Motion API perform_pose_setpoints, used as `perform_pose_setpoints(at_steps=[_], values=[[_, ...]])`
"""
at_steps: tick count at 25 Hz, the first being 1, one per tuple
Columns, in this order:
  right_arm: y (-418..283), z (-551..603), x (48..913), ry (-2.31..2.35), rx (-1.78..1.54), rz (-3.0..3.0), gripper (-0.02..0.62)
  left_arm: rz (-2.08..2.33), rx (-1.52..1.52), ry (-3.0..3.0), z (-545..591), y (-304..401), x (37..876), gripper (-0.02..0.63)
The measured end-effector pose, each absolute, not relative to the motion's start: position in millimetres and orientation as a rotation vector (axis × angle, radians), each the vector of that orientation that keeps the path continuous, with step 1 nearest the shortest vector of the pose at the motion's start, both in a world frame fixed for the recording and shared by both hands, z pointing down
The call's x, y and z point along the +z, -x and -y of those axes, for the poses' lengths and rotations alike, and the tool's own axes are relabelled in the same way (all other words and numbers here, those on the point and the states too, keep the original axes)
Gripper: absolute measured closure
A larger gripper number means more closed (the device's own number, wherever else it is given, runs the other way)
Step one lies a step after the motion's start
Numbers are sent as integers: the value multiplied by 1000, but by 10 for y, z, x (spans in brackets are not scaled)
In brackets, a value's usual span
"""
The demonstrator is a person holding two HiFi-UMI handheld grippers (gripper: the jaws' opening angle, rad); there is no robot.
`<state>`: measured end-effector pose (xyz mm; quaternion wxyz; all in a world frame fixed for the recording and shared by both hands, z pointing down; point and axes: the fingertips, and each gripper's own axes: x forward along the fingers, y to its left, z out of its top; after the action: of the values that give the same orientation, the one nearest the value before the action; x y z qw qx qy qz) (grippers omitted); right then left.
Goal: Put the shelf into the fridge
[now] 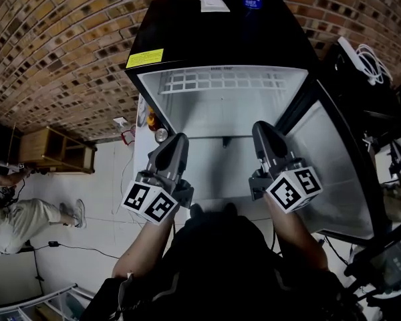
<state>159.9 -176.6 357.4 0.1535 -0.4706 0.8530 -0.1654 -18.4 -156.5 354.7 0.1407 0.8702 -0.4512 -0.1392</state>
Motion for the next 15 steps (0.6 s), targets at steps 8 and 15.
perform_pose_setpoints(at_steps=[8,15], values=[[-1436,1585,3723,1363,-238,-2705,589,1493,-181,-2558,1363,364,3687,600],[-1304,1470,3845,1276,-281,-2760,589,1585,-123,-2535,1227,575,3741,600]])
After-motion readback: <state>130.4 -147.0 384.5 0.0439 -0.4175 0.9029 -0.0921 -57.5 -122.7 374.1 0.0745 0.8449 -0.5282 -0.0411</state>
